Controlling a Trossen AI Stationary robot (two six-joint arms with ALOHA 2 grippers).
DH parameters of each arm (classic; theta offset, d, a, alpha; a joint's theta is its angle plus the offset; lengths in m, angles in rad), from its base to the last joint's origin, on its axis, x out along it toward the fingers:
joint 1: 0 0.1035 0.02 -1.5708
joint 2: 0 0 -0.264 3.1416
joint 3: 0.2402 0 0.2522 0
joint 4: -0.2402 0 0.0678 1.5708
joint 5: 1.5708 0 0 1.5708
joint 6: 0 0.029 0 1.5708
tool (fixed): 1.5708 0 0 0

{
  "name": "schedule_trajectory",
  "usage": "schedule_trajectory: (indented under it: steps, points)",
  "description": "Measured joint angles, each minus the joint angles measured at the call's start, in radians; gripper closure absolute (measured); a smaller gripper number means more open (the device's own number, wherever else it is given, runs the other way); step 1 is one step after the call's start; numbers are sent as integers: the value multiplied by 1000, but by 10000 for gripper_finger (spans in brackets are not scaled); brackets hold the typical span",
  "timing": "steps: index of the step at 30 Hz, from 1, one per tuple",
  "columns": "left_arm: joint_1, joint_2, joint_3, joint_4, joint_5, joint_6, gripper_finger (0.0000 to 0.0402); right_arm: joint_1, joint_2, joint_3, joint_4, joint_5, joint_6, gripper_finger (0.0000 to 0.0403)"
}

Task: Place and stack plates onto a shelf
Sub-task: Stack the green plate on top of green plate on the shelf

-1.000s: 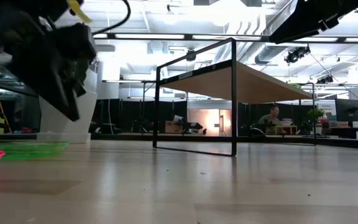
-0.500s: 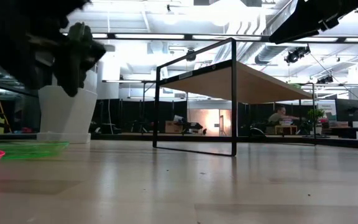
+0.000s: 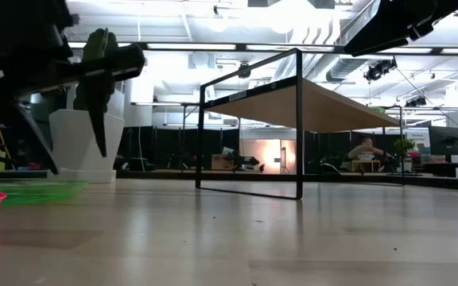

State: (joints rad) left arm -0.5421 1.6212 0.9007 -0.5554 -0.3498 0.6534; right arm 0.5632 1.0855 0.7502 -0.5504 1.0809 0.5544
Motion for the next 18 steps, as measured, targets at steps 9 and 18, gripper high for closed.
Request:
schedule_trajectory:
  steps: [9, 18]
  points:
    - [26, 25, 25, -170, 44, 41, 207, 0, 1, 0, 0, -9, 14, 142]
    - [84, 38, 26, -135, 121, 186, 217, 0, 2, 0, 0, -12, 22, 142]
